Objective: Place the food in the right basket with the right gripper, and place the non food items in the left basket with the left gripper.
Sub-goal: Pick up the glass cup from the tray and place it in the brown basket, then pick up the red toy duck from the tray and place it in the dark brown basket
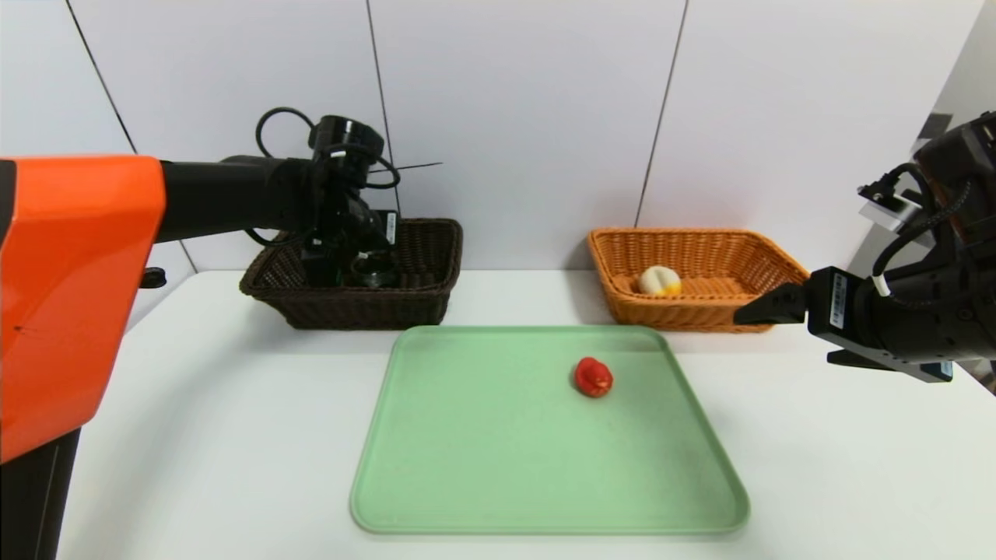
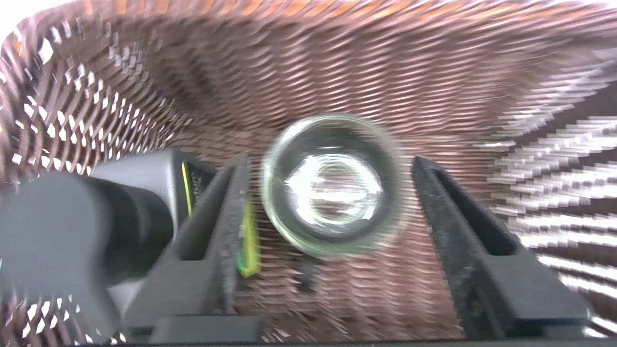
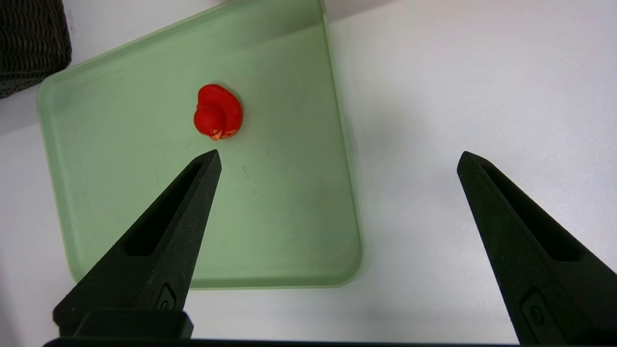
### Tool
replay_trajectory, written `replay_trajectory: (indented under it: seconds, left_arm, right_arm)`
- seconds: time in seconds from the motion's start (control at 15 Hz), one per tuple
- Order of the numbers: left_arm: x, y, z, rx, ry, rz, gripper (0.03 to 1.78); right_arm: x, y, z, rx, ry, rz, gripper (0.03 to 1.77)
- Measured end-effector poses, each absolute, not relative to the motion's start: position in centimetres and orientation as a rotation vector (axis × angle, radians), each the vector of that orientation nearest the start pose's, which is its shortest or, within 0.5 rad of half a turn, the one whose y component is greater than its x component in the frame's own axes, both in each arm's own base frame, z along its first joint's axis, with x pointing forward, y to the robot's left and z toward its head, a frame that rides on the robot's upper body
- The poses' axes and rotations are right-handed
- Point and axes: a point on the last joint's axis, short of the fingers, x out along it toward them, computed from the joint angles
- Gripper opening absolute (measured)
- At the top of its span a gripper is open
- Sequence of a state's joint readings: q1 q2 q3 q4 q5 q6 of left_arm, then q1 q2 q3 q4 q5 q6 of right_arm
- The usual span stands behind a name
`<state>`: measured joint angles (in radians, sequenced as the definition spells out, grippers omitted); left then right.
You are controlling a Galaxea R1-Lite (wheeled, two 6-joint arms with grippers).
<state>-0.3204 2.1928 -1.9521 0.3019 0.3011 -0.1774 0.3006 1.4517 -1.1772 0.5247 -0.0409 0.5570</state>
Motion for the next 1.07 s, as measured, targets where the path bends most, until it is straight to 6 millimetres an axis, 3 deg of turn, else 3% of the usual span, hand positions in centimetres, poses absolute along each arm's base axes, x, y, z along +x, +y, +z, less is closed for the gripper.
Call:
replay_trajectory:
  seconds: [0.27,0.47,0.67,0.8,1.07]
  left_arm:
    - [36.9,-19.2,27.6,-0.033,0.420,-0.152,1.44]
    - [31.0,-22.6,29.4,-0.018,0.481,-0.279,1.52]
    - [26.8,-24.7,29.2,-0.052,0.581,-0.291,1.58]
    - [25.3,-25.9,28.5,-0.059,0.599,-0.282,1.61]
    - [22.6,-29.7,25.1,-0.107,0.603,-0.166,1.65]
  right_arm:
    - [21.3,6.5,25.2,0.394,0.815,0.023,1.70]
    - [21.2,6.5,25.4,0.385,0.809,0.027,1.70]
    - [20.9,6.4,25.4,0.379,0.806,0.031,1.70]
    - [20.8,6.3,25.6,0.378,0.797,0.032,1.70]
    - [20.7,6.3,25.8,0.380,0.788,0.034,1.70]
